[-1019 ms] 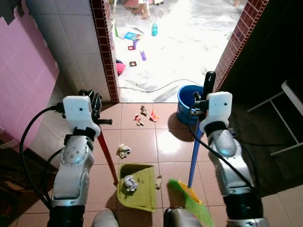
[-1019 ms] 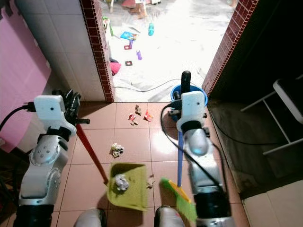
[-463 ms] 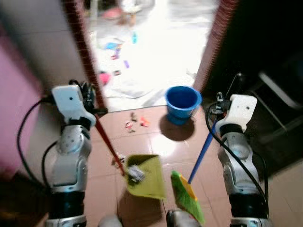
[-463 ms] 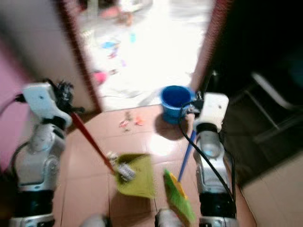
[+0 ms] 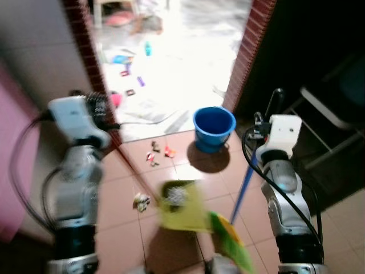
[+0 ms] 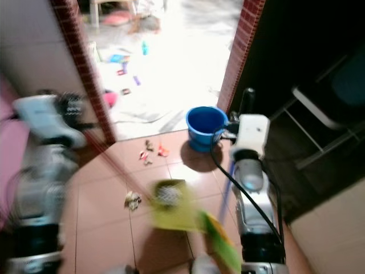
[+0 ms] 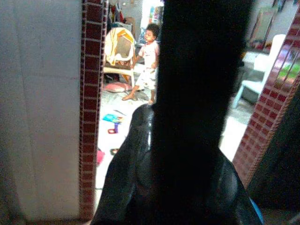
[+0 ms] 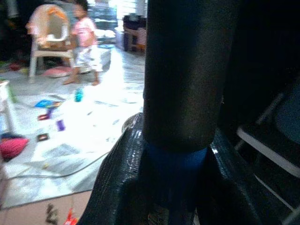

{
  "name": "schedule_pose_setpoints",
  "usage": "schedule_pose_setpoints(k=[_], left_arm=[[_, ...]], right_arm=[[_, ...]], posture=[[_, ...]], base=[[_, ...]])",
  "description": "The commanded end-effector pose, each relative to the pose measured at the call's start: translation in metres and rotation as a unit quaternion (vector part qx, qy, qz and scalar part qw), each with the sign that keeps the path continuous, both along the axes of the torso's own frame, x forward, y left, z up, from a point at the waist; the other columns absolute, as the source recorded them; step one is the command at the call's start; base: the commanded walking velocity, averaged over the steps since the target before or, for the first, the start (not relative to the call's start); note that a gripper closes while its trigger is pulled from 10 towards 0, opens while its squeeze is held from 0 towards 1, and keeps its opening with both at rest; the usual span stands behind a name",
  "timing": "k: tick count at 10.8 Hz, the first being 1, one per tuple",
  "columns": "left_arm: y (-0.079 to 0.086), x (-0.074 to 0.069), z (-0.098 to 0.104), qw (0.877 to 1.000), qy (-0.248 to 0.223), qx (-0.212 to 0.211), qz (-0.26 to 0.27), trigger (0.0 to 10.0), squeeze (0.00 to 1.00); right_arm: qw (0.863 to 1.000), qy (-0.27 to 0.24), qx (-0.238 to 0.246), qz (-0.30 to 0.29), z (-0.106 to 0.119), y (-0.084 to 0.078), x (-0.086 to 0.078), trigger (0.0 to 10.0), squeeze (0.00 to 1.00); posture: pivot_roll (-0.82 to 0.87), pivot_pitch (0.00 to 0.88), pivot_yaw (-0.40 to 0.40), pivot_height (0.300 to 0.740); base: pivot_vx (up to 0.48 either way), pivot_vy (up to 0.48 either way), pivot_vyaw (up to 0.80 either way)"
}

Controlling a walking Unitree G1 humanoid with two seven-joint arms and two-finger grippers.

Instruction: Sweep floor

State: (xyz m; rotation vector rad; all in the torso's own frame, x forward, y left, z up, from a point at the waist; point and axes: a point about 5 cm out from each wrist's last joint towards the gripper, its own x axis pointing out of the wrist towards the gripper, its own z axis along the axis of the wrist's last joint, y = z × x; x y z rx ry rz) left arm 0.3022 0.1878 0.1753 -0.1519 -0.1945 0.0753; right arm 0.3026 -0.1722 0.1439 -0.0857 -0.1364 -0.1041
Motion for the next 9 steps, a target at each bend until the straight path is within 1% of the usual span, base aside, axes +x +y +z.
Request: schedule_pose_setpoints(k=[1, 3, 4, 5, 7, 9], left_arm=[[-0.017, 0.003, 0.022, 0.999, -0.048, -0.003, -0.025, 10.0, 0.00], [-0.022, 0.003, 0.025, 0.998, -0.052, 0.008, -0.030, 10.0, 0.00], [-0.025, 0.002, 0.022, 0.998, -0.048, 0.018, -0.028, 10.0, 0.00], [-0.026, 0.001, 0.021, 0.998, -0.045, 0.012, -0.030, 10.0, 0.00], [-0.030, -0.001, 0.022, 0.998, -0.048, 0.028, -0.033, 10.0, 0.00], [-0.033, -0.002, 0.026, 0.997, -0.053, 0.033, -0.036, 10.0, 0.00]], right_arm=[[0.999, -0.004, -0.017, -0.033, 0.003, -0.015, 0.001, 10.0, 0.00], [1.000, -0.006, -0.014, -0.025, 0.003, -0.008, 0.001, 10.0, 0.00], [1.000, -0.006, -0.015, -0.023, 0.003, -0.006, 0.002, 10.0, 0.00], [1.000, -0.005, -0.014, -0.024, 0.002, -0.006, 0.003, 10.0, 0.00], [1.000, -0.006, -0.015, -0.026, 0.002, -0.006, 0.005, 10.0, 0.00], [1.000, -0.007, -0.016, -0.025, 0.002, -0.005, 0.007, 10.0, 0.00]], posture=[[-0.11, 0.041, 0.026, 0.740], [-0.10, 0.036, 0.029, 0.740], [-0.10, 0.033, 0.028, 0.740], [-0.10, 0.033, 0.028, 0.740], [-0.09, 0.036, 0.027, 0.740], [-0.09, 0.031, 0.026, 0.740]], base=[[0.386, 0.285, -0.80], [0.454, 0.000, -0.68], [0.000, 0.000, 0.00], [0.000, 0.000, 0.00], [0.000, 0.000, 0.00], [0.000, 0.000, 0.00]])
